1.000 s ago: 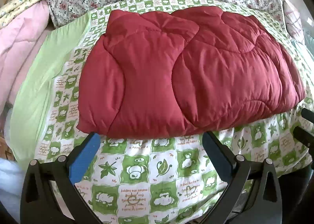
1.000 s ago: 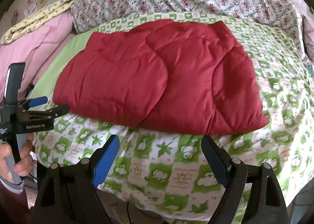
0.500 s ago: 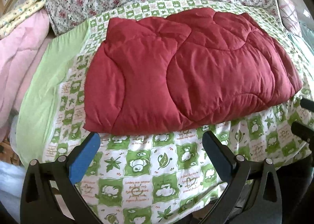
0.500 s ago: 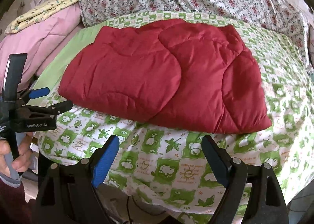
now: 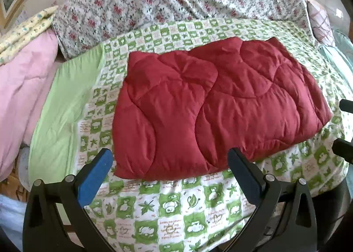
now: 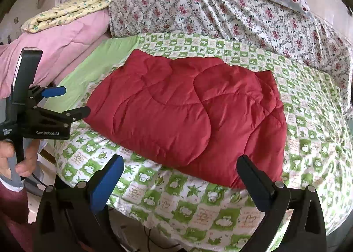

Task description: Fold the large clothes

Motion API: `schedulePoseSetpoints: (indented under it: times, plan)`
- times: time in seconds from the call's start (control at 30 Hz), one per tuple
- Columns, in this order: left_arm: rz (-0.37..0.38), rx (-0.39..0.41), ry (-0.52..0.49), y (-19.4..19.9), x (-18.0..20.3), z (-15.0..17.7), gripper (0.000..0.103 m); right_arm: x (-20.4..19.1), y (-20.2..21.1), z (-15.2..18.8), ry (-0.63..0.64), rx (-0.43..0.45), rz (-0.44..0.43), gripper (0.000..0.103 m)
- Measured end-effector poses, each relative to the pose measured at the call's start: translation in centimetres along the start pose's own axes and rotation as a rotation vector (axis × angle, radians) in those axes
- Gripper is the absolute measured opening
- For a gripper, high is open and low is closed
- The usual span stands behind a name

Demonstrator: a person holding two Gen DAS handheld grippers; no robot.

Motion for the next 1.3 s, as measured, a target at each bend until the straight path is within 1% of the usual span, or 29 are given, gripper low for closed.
schedulePoseSetpoints:
  times: [0.2,0.47,0.63,0.77,0.83,0.9,1.03,1.2,1.3]
  plan:
    - [-0.002,-0.052,-0.007,-2.8,0.6,0.1,0.103,0.9,-2.9,-0.3,-0.045,-0.046,-0.022,0.103]
    - [0.019,-0.077,0.008,-4.5,0.8,-0.7,0.103,1.7,-5.1,-1.2,-0.065,-0.073,-0.028,0.103]
    - [0.050,-0.108,0.074,-6.7,-0.1,-1.4,0.103,3.8,-7.6,-2.1,-0.109,-0.082,-0.004,0.103]
    - [0.037,-0.154,0.121,-9.2,-1.1,-1.6,0.103,5.8,-9.7,-3.1,-0.158,-0.073,0.025,0.103]
    - [0.068,-0.174,0.145,-10.3,-1.3,-1.5,0.103,6.8,-10.5,-3.5,-0.182,-0.066,0.039,0.103]
    - [0.089,-0.180,0.161,-10.9,-1.3,-1.4,0.103,7.5,-11.3,-3.5,-0.197,-0.079,0.058,0.103]
    - [0.085,-0.180,0.144,-12.0,-1.0,-1.9,0.103,8.0,-12.8,-3.3,-0.181,-0.085,0.093,0.103]
    - [0.091,-0.186,0.132,-13.3,-0.9,-3.2,0.103,9.4,-14.0,-3.7,-0.199,-0.082,0.095,0.103]
    - [0.089,-0.181,0.122,-13.9,-0.9,-3.4,0.103,9.8,-14.6,-3.7,-0.203,-0.079,0.095,0.103]
Point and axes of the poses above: each gripper's, at about its wrist camera, not at the fingertips, and y roughly against the way its jaws point, x to its right, z to its underside, the point moved 5 cm from there along -y, roughly the way its jaws point
